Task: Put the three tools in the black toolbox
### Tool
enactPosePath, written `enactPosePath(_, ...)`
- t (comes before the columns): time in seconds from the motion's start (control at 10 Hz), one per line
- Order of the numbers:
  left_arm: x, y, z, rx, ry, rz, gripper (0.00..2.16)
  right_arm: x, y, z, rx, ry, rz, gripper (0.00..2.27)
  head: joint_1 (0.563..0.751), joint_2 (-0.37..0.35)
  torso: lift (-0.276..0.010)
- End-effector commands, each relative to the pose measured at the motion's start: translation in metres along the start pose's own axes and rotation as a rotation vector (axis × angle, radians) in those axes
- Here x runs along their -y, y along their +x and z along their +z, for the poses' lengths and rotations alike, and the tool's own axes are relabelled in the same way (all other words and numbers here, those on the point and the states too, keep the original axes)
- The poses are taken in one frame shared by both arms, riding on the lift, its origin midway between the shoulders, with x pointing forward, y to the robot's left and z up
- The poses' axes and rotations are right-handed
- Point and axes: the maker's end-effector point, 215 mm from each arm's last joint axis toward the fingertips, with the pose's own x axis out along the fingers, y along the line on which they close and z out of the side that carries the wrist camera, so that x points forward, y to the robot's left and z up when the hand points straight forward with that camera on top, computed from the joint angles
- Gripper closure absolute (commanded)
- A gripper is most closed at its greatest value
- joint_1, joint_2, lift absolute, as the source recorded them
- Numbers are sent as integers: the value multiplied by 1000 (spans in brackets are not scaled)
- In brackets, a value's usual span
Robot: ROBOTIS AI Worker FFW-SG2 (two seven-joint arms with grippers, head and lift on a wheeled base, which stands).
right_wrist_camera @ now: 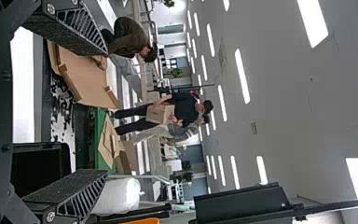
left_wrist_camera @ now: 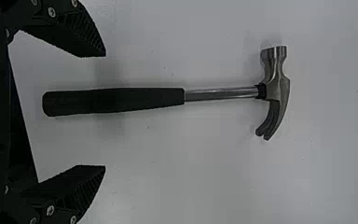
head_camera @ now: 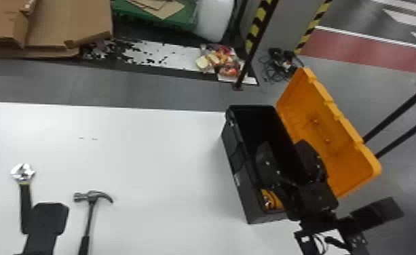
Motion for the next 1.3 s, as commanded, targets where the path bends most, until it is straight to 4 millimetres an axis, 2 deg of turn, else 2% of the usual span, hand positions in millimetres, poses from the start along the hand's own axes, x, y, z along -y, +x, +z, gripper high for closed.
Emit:
enactPosePath(0.0, -4, 2, -3, -6, -14, 0, 225, 0, 0, 0, 0, 2, 0, 100, 695, -278, -55)
enactPosePath(0.3, -9, 7, -7, -28, -31, -7, 272, 2, -1, -1, -2, 8, -3, 100, 695, -273, -55)
enactPosePath(0.8, -9, 15, 4, -34, -43, -26, 269, 8, -2, 4, 8, 12, -17, 100, 695, -274, -55)
enactPosePath(0.9, -9, 16, 5, -36, -44, -27, 323, 10, -2, 4, 9, 16, -20, 100, 695, -277, -55)
enactPosePath(1.0, -11, 16, 9, -37, -42, -23, 522, 12, -2, 4, 10, 21, -24, 100, 695, -280, -55)
enactPosePath(1.2, -10, 20, 10, -56, -38, -26, 1376, 14, -2, 4, 11, 24, -28, 100, 695, -281, -55)
